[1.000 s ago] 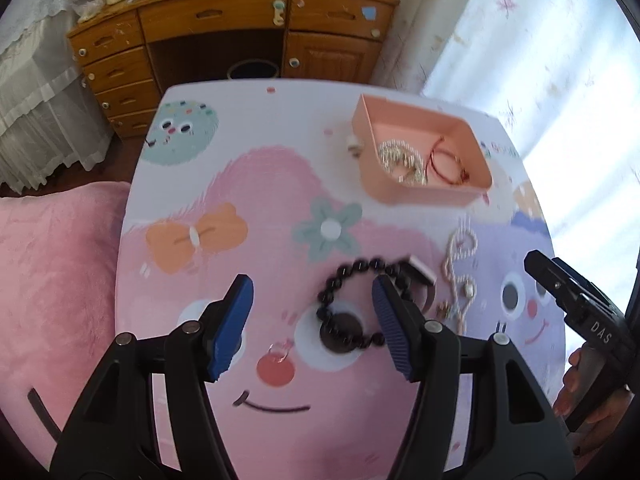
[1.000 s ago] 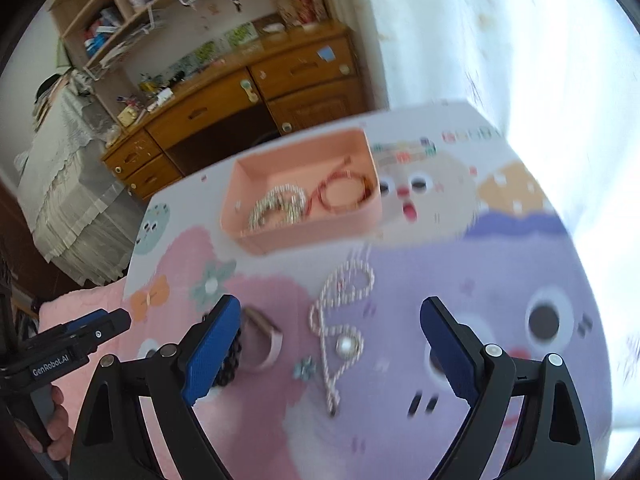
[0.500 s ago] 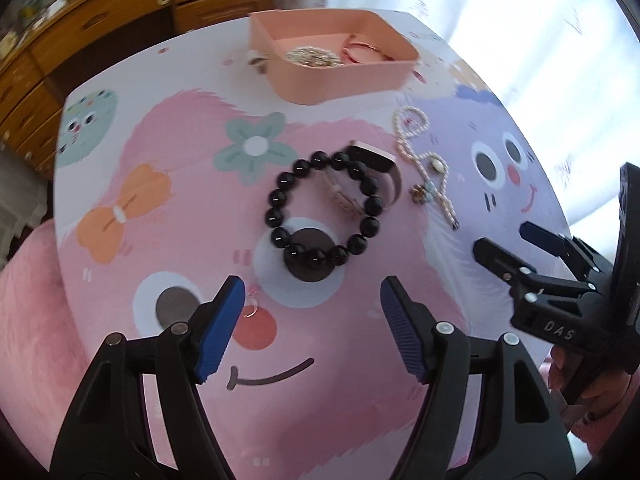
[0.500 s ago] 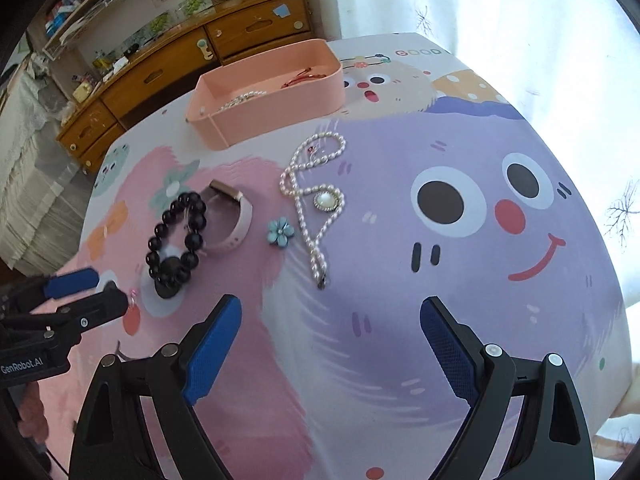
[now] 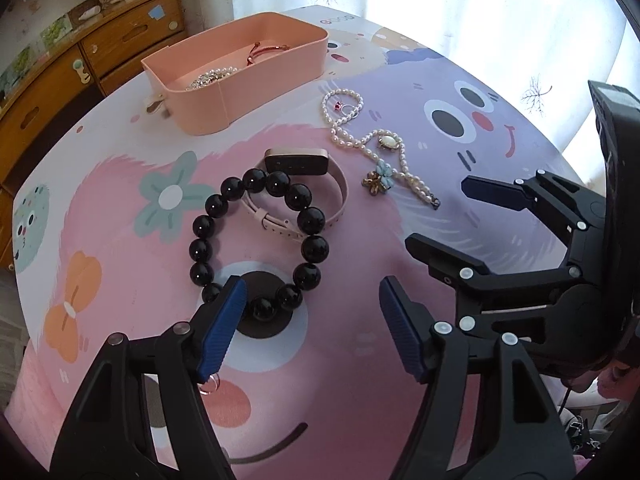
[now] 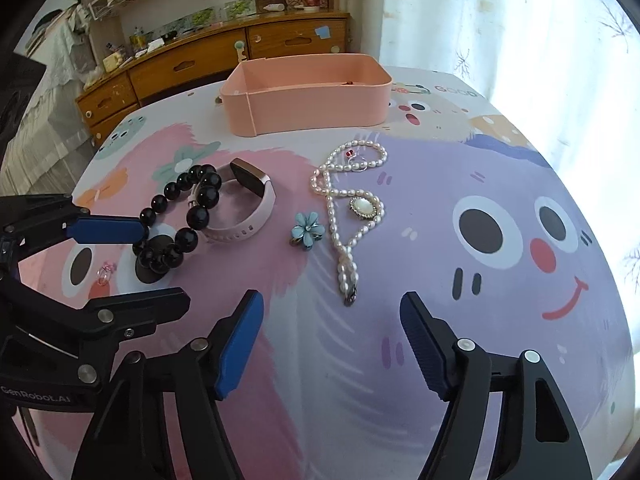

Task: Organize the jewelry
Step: 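Grasp the black bead bracelet with the left tool while the right tool grasps the pearl pendant necklace, then lift both pieces over the pink tray and open both tools to drop them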

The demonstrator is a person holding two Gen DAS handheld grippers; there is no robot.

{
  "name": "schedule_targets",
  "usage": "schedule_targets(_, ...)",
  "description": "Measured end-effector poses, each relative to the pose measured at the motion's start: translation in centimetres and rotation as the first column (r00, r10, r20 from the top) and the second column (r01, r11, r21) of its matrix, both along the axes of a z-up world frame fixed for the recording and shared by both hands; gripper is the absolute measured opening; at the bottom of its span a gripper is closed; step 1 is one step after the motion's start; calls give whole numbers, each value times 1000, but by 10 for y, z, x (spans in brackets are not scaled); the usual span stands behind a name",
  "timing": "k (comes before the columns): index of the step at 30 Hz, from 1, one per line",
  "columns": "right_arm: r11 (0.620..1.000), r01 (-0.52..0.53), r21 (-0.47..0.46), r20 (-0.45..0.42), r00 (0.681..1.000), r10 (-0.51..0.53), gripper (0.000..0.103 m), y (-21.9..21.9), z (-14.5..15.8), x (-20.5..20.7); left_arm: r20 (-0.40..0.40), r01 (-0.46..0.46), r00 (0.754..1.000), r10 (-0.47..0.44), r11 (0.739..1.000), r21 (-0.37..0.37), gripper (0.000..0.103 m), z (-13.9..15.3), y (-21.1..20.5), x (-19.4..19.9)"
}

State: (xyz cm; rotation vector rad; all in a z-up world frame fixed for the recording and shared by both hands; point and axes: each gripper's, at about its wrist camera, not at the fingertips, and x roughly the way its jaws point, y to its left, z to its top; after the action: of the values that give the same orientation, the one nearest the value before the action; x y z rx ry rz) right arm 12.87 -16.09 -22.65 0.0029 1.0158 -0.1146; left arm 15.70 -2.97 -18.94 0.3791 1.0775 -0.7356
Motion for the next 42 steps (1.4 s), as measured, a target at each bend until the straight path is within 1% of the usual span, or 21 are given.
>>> schedule_targets(4,999,-33,-16,11,999,34,65,-3,-7,8,38,38,999,-40,998,42,62,-8,-7,3)
schedule_targets(8,997,-75,-22,22,997,75,61,-2,-9,16,51,52,997,-56,996,67,55,-14,-11,6)
schedule_targets(13,996,-88,-21,42,995,88,60,-6,-11,28,61,48,997,-51,998,47,53,-17,-13,12)
schedule_targets(14,996,-86,-22,46,995,87,57,-6,-11,30,63,49,997,-51,998,42,51,-17,-13,13)
schedule_targets(16,996,-85,-22,49,995,86,50,-7,-10,34,55,56,997,-57,998,22,40,-17,-13,13)
schedule_targets(18,996,-85,-24,50,995,86,38,-8,-10,37,64,62,996,-63,998,17,24,-15,-14,11)
schedule_targets(19,996,-89,-24,47,995,90,36,-8,-9,38,67,65,996,-66,998,18,19,-15,-15,10)
schedule_targets(20,995,-95,-22,44,994,95,30,-8,-9,39,70,63,995,-65,998,23,14,-15,-16,11)
schedule_targets(21,995,-99,-22,40,994,99,21,-8,-8,39,68,59,996,-61,998,23,13,-15,-16,11)
schedule_targets(22,995,-101,-26,35,994,102,18,-8,-8,41,68,53,996,-54,998,23,12,-14,-16,11)
schedule_targets(24,995,-95,-21,23,995,95,6,-8,-7,41,56,35,998,-36,999,11,12,-13,-14,13)
schedule_targets(25,996,-89,-8,15,996,89,5,-10,-6,43,59,25,998,-26,1000,7,12,-12,-13,13)
schedule_targets(28,997,-70,43,2,998,70,5,-15,-5,40,72,11,997,-11,1000,3,12,-8,-11,13)
schedule_targets(32,995,-37,97,-9,999,38,5,-19,-3,34,86,-8,996,11,999,-33,12,5,-6,12)
schedule_targets(35,988,1,157,-22,1000,3,5,-22,-2,26,86,-24,996,29,998,-59,12,17,-2,11)
schedule_targets(37,980,22,198,-12,1000,-20,5,-24,3,17,86,-43,995,50,996,-80,12,26,2,11)
schedule_targets(42,967,53,248,20,998,-60,5,-24,24,0,70,-96,992,109,983,-159,12,51,17,12)
